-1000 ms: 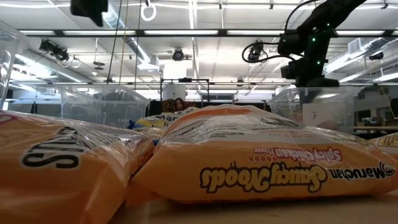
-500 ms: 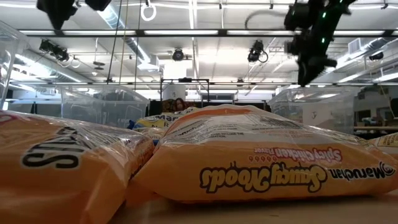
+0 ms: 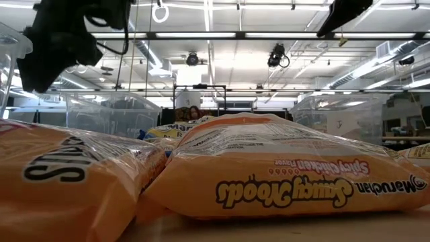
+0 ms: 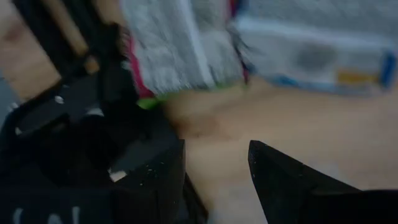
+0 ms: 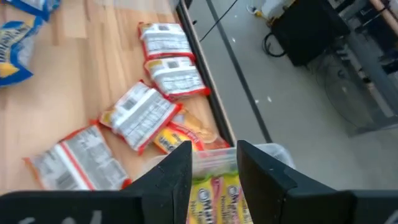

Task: Sort Maruchan noodles
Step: Adjust the noodle packs on the table

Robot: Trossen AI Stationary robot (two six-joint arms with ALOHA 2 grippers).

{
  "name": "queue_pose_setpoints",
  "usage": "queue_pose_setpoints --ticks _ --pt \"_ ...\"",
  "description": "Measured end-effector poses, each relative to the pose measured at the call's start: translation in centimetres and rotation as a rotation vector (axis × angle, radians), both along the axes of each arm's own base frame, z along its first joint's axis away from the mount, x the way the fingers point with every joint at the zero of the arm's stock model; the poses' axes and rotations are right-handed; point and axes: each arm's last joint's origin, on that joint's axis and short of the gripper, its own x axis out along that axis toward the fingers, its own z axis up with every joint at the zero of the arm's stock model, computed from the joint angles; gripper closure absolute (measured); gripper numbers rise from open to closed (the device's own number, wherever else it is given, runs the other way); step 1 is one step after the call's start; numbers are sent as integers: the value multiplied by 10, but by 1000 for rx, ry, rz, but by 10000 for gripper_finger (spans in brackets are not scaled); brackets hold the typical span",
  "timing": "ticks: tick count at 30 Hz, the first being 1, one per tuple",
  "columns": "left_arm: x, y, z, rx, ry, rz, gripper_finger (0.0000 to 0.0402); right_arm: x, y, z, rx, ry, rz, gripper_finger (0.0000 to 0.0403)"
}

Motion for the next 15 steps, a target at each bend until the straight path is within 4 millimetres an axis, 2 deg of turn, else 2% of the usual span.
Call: queue_pose_setpoints --ticks 5,11,15 --pt "-6 4 -19 124 27 93 221 3 9 -7 66 49 4 272" --pt "-5 6 -53 244 -75 196 221 7 14 -9 80 60 20 273" --pt "-9 9 -65 342 -95 260 221 9 16 -10 71 68 26 273"
